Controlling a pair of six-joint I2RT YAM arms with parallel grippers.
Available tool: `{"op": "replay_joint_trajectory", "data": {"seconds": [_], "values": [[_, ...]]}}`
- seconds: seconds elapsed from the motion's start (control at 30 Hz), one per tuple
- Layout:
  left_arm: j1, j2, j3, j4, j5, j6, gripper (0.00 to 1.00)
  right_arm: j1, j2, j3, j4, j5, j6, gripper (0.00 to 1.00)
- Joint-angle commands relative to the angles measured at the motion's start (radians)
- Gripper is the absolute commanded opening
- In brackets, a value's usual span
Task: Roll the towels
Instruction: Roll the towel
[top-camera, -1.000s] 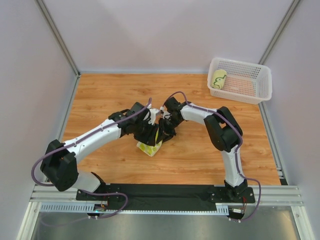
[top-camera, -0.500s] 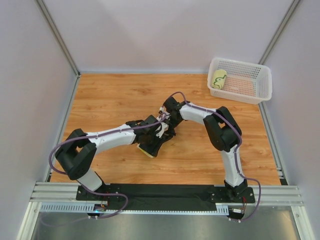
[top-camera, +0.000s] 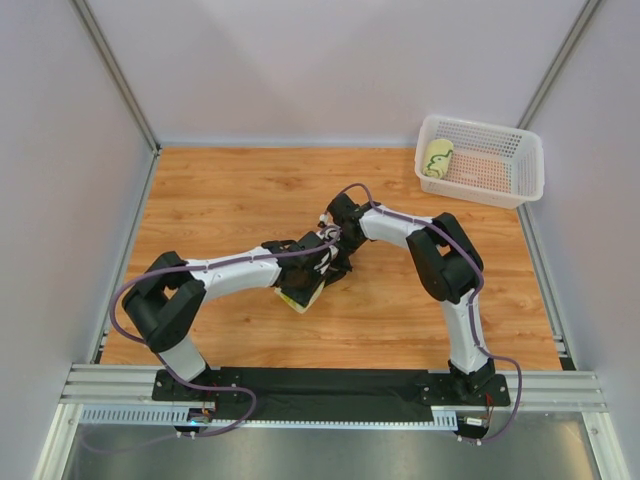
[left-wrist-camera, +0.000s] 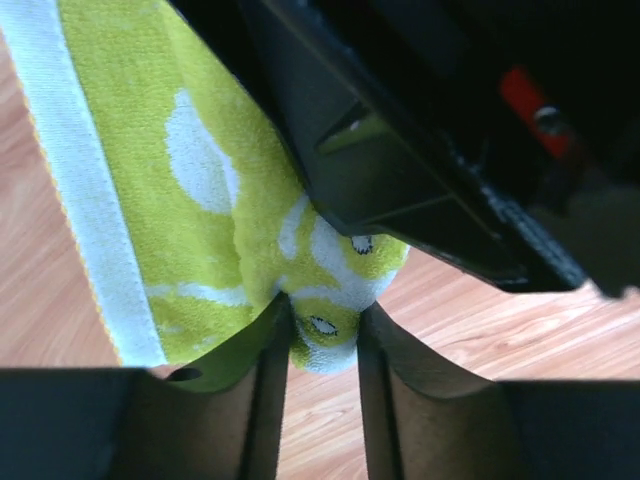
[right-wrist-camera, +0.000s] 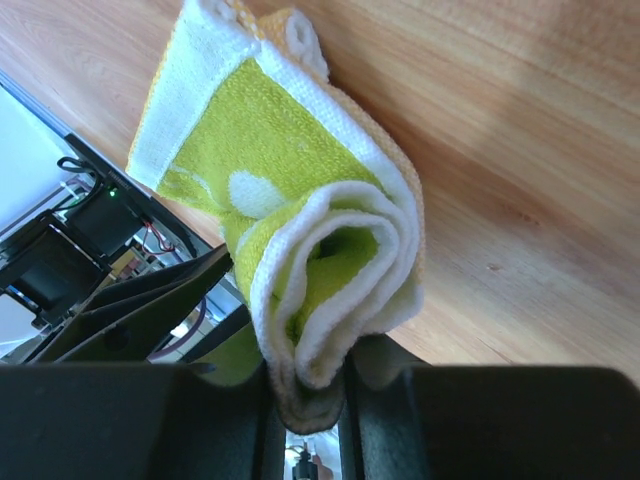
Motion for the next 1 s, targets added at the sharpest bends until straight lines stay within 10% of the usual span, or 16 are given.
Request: {"op": "replay_joint_trajectory", "data": {"seconds": [0.0,0.2,0.43,0.97], "values": [[0.010,0.091,-0.025,-0.039,-0.107,-0.004,0.35,-0.005,0.011,-0.003,-0.042,-0.027,-0.034,0.12],[0.009,0.037,-0.048,-0.058,-0.129,-0.012,0.16,-0.042,0.008,-0.009,-0.063,-0.052,-0.068,0.16],[0.012,-0.002,-0.042,-0.004,0.173,-0.030,0.10,-0.100,-0.010,-0.023,-0.088,-0.044,-0.094,0.45],[0.237,-0.006,-0.067,0.140,0.739,-0.150,0.11,-0.238,-0.068,-0.078,-0.128,0.057,-0.155,0.47]]}}
